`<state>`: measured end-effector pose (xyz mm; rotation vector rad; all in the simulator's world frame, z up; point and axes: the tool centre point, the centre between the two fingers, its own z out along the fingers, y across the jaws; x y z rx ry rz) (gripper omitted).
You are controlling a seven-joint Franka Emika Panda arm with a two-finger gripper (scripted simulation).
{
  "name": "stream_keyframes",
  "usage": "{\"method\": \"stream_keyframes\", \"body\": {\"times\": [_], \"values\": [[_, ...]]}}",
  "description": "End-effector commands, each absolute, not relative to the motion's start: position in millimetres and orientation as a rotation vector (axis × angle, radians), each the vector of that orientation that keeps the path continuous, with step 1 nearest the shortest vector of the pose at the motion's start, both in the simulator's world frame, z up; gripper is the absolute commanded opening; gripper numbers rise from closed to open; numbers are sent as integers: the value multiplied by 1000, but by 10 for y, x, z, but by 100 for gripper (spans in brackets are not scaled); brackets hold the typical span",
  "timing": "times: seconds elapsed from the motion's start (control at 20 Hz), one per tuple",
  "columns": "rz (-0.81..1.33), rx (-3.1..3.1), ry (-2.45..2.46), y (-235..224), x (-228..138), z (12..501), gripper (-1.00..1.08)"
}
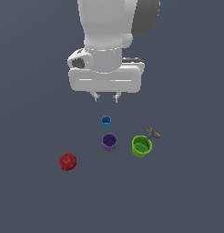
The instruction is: Pick up a designated object from a clutter of objects.
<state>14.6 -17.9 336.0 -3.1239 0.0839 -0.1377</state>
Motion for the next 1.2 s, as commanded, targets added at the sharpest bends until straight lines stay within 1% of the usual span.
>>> {"method": "stream_keyframes", "body": {"times": [0.0, 0.45, 1.15], "values": [[-136, -3129, 103, -171, 165, 3295, 28], [-136, -3167, 239, -111, 288, 2835, 28], [-205, -3253, 519, 111, 414, 1722, 28]]}}
